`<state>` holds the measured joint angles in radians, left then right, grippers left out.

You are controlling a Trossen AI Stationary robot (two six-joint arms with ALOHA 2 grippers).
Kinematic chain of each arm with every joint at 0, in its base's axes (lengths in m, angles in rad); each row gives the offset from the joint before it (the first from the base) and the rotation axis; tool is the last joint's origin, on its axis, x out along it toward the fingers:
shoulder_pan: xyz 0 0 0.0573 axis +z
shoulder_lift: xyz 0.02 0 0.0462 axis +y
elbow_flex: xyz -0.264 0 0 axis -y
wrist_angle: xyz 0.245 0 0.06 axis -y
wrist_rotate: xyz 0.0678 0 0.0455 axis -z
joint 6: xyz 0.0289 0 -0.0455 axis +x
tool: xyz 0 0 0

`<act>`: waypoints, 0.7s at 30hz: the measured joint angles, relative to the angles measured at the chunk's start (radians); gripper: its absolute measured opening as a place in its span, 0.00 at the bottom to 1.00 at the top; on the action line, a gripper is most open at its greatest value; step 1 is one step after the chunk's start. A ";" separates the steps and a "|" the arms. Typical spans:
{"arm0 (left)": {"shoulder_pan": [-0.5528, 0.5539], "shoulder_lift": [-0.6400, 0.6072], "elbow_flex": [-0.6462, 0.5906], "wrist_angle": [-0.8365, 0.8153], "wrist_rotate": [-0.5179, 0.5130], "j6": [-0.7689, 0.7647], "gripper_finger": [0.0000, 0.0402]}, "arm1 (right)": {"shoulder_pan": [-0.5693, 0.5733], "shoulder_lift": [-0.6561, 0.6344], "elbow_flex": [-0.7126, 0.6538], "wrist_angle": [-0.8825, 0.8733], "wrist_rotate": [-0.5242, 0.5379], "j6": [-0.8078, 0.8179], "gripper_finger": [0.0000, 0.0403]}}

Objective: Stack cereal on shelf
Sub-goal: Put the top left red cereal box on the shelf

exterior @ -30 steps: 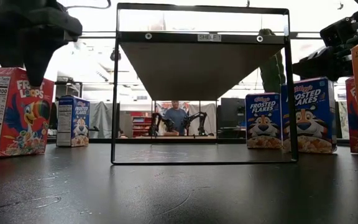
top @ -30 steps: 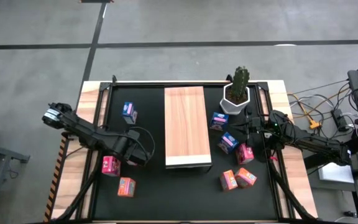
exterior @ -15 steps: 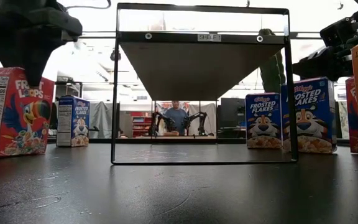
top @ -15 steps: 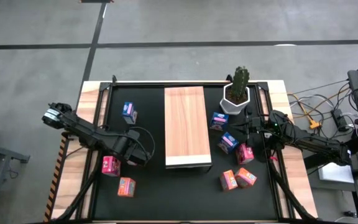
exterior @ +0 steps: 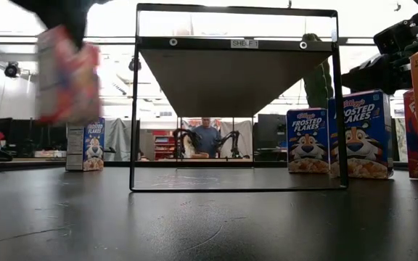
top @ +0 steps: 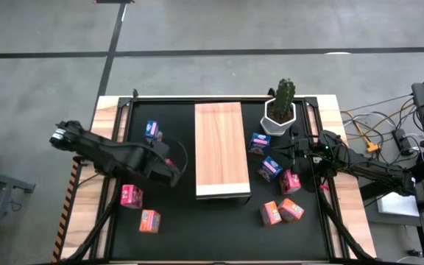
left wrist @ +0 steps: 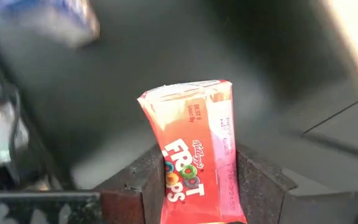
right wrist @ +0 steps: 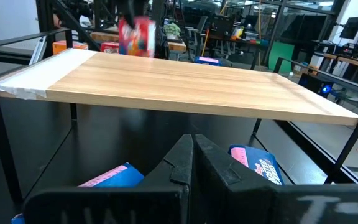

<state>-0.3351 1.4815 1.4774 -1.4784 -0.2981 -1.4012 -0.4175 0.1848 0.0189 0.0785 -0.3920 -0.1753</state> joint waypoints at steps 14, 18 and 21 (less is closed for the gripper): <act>0.187 0.003 0.345 0.030 -0.181 0.339 0.36 | 0.000 0.000 0.000 0.000 0.000 0.019 0.02; 0.229 0.003 0.320 0.132 -0.198 0.378 0.36 | 0.000 0.000 0.000 0.000 0.000 0.019 0.02; 0.253 0.005 0.284 0.259 -0.198 0.438 0.36 | 0.000 0.000 0.000 0.000 0.000 0.019 0.02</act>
<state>-0.0822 1.4863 1.7613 -1.2196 -0.4966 -0.9632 -0.4172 0.1848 0.0189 0.0786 -0.3920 -0.1562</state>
